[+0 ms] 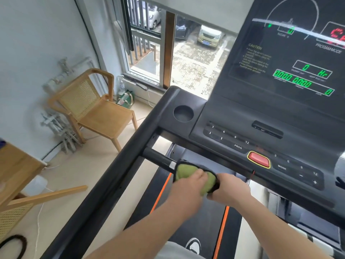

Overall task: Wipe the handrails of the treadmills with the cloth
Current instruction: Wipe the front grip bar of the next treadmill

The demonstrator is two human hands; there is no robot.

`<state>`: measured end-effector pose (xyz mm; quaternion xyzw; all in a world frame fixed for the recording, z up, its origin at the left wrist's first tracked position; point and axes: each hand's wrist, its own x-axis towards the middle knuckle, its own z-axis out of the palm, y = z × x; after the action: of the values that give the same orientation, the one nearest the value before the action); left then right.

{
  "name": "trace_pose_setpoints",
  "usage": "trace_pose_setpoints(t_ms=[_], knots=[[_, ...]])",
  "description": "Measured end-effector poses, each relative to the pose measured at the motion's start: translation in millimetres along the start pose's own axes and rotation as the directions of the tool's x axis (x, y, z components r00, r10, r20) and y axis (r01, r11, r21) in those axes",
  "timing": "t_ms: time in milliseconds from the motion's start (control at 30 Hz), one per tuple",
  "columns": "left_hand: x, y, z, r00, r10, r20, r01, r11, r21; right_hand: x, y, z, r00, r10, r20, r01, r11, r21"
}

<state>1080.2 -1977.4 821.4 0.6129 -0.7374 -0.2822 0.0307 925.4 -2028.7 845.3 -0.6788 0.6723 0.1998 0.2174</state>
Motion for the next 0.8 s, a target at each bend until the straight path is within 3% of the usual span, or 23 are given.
trace_pose_setpoints(t_ms=[100,200,333,433,500,600,667,800], knots=[[1,-17,-12,0.998,0.063,0.030,-0.067,0.985,0.157,1,-8,-3,0.999,0.028,0.035,-0.027,1.000,-0.012],[5,-58,-57,0.990,-0.093,-0.102,0.115,0.963,0.245,6,-11,-6,0.997,0.050,0.067,-0.048,0.998,-0.028],[10,-85,-90,0.950,-0.237,-0.203,0.259,0.961,0.094,11,-10,-4,0.995,0.048,0.083,-0.047,0.999,-0.018],[12,-80,-65,0.907,-0.306,-0.290,0.324,0.946,0.012,10,-7,1,0.998,0.051,0.048,-0.051,0.999,0.006],[6,-79,-35,0.908,-0.274,-0.318,0.307,0.950,0.058,7,-1,3,0.998,0.054,0.020,-0.054,0.998,0.039],[4,-77,-33,0.943,-0.114,-0.312,0.184,0.961,0.207,4,5,7,0.998,0.064,-0.014,-0.062,0.992,0.108],[22,-70,-58,0.957,-0.155,-0.245,0.219,0.940,0.260,3,8,9,0.997,0.071,-0.030,-0.067,0.988,0.140],[65,-42,-88,0.969,-0.239,0.064,0.191,0.886,0.423,-3,8,16,0.992,0.087,-0.095,-0.070,0.983,0.171]])
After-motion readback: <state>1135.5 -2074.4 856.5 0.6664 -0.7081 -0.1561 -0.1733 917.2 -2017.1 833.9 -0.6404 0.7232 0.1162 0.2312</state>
